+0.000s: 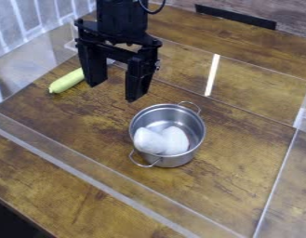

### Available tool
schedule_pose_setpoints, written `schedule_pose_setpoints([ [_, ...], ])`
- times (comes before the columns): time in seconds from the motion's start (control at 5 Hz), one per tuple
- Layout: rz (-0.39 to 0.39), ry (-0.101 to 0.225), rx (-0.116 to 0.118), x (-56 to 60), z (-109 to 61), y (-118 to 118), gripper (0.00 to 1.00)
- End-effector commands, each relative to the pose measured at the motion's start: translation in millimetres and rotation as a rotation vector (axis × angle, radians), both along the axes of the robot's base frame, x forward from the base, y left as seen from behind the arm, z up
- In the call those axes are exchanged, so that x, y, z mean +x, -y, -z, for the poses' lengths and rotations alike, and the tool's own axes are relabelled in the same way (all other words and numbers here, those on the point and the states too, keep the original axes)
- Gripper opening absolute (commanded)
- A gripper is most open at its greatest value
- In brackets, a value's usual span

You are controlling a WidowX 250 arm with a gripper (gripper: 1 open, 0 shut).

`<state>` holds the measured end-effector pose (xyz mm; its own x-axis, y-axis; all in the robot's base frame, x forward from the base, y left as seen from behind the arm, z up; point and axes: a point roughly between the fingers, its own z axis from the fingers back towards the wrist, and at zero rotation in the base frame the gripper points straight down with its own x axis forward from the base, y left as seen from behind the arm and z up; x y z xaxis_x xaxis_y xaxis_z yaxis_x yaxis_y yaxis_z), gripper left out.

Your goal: Move the green spoon to the right

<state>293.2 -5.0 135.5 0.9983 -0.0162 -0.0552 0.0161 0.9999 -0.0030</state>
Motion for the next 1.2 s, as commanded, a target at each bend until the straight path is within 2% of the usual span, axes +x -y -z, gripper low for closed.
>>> schedule_pose_setpoints([
  [0.0,-0.038,-0.028,0.003,-0.6,11.0,-1.0,1.00],
  [0.2,0.001,-0.034,0.015,6.8,17.0,-9.9,1.00],
  [0.6,0.063,0.035,0.060,29.1,15.0,-68.5,1.00],
  [0.8,0.073,0.068,0.087,31.1,23.0,-101.1,1.00],
  [1.0,0.135,0.099,0.104,35.7,33.8,-122.4,1.00],
])
